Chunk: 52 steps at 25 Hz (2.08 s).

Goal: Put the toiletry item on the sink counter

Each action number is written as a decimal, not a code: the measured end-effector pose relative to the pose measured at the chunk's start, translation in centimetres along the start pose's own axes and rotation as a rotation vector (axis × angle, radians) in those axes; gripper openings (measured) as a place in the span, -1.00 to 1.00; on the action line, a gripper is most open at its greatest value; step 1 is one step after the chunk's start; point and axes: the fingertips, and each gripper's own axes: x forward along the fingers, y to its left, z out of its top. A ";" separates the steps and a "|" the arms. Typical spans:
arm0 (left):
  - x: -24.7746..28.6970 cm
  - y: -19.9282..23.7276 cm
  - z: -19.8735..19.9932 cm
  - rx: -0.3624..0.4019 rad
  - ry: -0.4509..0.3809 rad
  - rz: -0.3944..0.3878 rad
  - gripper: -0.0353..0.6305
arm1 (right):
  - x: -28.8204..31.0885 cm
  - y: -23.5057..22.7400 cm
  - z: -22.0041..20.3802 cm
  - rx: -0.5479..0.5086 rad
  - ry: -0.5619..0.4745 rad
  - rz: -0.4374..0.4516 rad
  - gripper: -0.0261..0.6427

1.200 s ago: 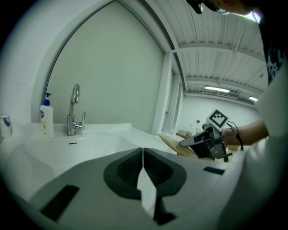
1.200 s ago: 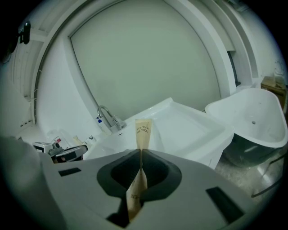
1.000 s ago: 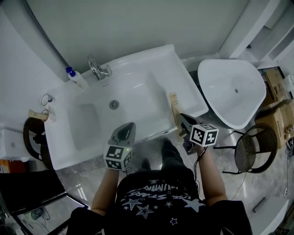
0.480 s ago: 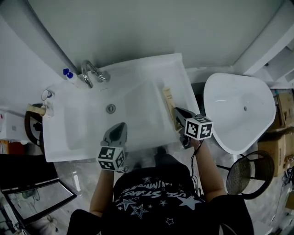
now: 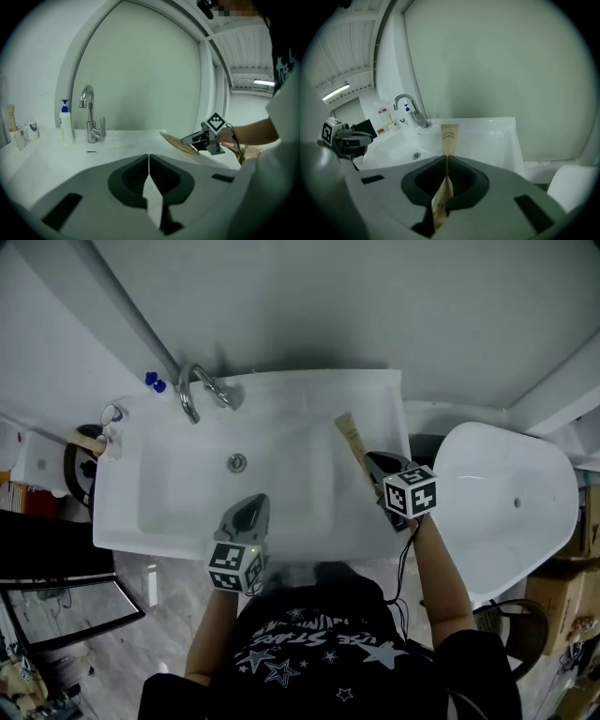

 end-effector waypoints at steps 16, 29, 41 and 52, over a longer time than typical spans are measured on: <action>3.0 1.7 2.3 -0.050 -0.021 0.123 -0.83 | 9.0 -6.4 6.3 -0.650 0.158 0.082 -0.85; 5.4 2.1 0.8 -0.096 0.030 0.143 -0.83 | 13.3 -7.8 4.9 -0.932 0.267 0.179 -0.86; 5.6 2.5 -0.2 -0.120 0.046 0.158 -0.83 | 14.6 -8.5 4.9 -0.937 0.275 0.169 -0.72; 4.5 2.2 -0.2 -0.126 0.027 0.140 -0.83 | 12.7 -8.0 5.8 -0.874 0.227 0.104 -0.34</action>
